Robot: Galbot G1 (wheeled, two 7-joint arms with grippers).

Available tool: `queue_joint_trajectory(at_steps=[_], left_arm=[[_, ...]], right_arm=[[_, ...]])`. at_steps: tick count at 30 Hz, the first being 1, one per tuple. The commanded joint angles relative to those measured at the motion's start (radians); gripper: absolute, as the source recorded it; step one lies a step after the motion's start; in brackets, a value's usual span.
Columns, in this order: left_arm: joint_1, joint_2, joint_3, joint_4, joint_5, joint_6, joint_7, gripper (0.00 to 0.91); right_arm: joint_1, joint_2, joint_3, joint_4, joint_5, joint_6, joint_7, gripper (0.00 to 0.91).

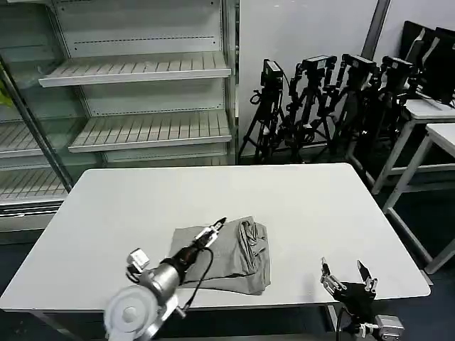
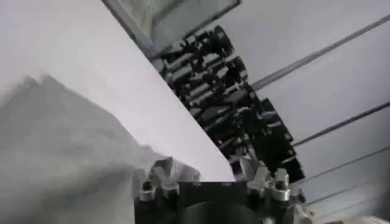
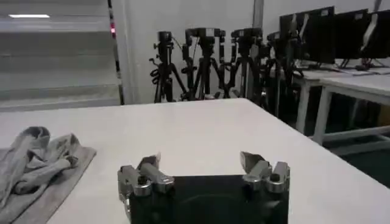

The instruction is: Fold and organize the clothes.

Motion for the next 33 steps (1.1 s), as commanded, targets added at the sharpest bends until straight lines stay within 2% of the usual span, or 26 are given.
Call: queue_joint_trajectory(at_steps=[1, 3, 8, 17, 23, 33], left_arm=[[0.178, 0.283, -0.229, -0.087, 0.085, 0.019, 0.082, 0.907], [0.205, 0.334, -0.271, -0.064, 0.081, 0.019, 0.111, 0.907], [0.213, 0.371, -0.284, -0.020, 0.050, 0.021, 0.134, 0.907], [0.152, 0.294, -0.167, 0.071, 0.018, 0.022, 0.171, 0.907], [0.120, 0.277, -0.102, 0.145, 0.081, 0.021, 0.208, 0.907], [0.089, 0.246, -0.052, 0.119, 0.065, 0.020, 0.216, 0.907]], right_arm=[[0.014, -0.012, -0.018, -0.015, 0.000, 0.001, -0.001, 0.907], [0.023, -0.022, -0.020, -0.024, 0.002, 0.003, -0.002, 0.907], [0.030, -0.028, -0.022, -0.031, 0.003, 0.003, -0.002, 0.907], [0.014, -0.031, -0.010, -0.023, 0.004, 0.002, -0.001, 0.907], [0.003, -0.035, 0.004, -0.012, 0.006, 0.002, -0.001, 0.907], [-0.003, -0.022, 0.001, -0.006, 0.001, 0.002, 0.000, 0.907]])
